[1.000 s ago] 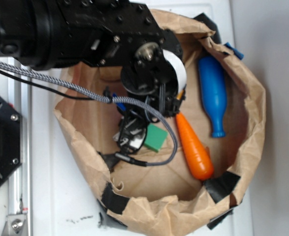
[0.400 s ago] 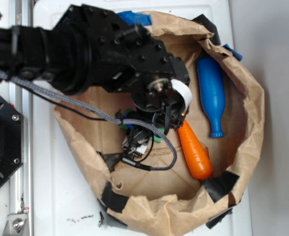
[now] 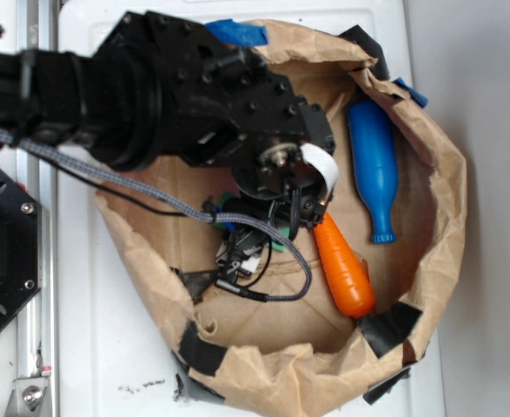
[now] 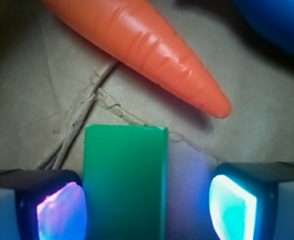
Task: Grab the green block.
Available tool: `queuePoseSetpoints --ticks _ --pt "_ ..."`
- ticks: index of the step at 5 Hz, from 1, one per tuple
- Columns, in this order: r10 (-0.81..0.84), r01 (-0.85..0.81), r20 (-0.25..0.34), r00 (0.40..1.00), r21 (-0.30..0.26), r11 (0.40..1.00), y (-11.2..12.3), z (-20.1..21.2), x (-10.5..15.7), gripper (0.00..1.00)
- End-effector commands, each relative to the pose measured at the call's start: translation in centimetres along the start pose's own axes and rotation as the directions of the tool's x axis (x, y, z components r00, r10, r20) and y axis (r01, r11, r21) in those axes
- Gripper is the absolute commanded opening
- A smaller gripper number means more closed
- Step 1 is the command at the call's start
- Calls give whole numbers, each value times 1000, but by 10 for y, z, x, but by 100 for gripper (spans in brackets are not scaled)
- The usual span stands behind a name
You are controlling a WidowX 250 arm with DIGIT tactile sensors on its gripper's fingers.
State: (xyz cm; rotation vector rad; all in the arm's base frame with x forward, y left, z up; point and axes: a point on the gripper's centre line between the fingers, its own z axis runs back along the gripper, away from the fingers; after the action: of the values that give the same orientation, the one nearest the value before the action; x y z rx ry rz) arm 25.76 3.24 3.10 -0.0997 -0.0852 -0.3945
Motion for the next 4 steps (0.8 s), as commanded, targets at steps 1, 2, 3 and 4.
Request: queuePoseSetpoints --ticks 1,2,3,4 --pt "29 -28 -15 999 54 998 -10 -18 6 100" --pt "42 -42 -4 999 55 998 -10 -18 8 100" --pt "40 -40 4 999 53 998 -9 -19 5 0" --pt "34 -34 3 999 50 998 -8 -17 5 0"
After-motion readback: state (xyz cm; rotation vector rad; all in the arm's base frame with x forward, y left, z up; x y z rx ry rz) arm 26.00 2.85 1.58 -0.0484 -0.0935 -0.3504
